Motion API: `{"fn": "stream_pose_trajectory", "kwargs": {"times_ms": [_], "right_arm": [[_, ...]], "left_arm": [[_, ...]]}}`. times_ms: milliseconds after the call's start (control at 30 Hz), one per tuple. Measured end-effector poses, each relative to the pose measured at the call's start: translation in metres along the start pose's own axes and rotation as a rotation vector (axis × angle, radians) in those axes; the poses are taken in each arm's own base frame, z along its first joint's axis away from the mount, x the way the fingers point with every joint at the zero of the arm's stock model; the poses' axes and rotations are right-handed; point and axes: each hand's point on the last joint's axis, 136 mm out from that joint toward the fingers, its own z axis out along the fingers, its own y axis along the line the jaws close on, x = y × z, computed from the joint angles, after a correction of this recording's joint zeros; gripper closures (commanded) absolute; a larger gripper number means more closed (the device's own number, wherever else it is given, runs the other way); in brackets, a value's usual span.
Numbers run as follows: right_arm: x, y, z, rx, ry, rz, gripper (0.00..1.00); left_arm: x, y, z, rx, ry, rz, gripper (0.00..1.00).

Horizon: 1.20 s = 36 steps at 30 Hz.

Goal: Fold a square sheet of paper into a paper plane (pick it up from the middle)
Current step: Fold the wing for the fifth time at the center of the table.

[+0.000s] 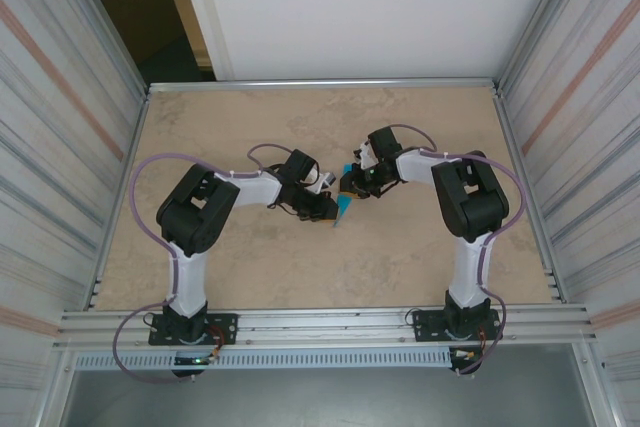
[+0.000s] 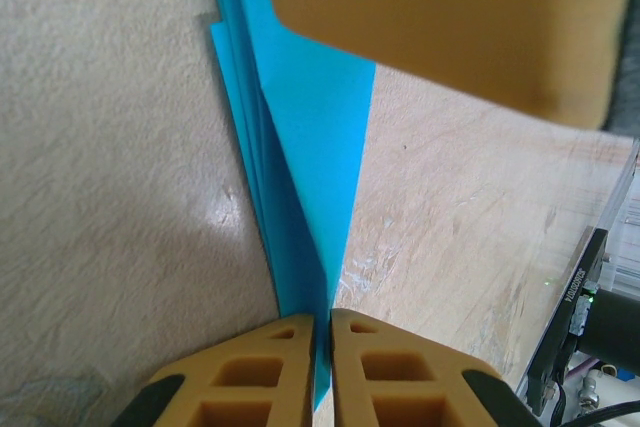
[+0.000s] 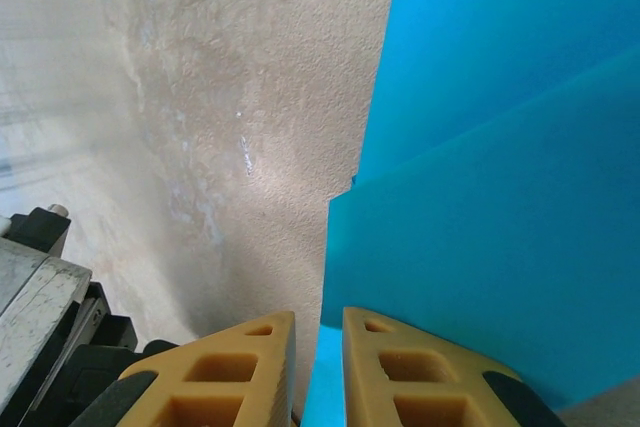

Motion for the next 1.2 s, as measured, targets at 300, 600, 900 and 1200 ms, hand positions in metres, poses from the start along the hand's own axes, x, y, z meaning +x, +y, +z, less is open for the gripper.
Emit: {"fn": "stream_pose_trajectory", "kwargs": {"times_ms": [300, 600, 900, 1200], "right_arm": [[-0.001, -0.006, 0.003, 0.04, 0.015, 0.022, 0.8], [-0.003, -0.007, 0.003, 0.077, 0.028, 0.033, 0.8], [-0.003, -0.007, 0.004, 0.092, 0.038, 0.04, 0.8], [-0.003, -0.007, 0.004, 0.091, 0.041, 0.043, 0.81]], "left_arm": [[0.0, 0.0, 0.0, 0.0, 0.0, 0.0, 0.86], [0.0, -0.003, -0.001, -0.002, -0.004, 0.005, 0.81], [-0.004, -0.016, -0.023, -0.042, -0.055, 0.03, 0.72], [-0.022, -0.036, -0.033, 0.004, -0.139, 0.044, 0.87]]}}
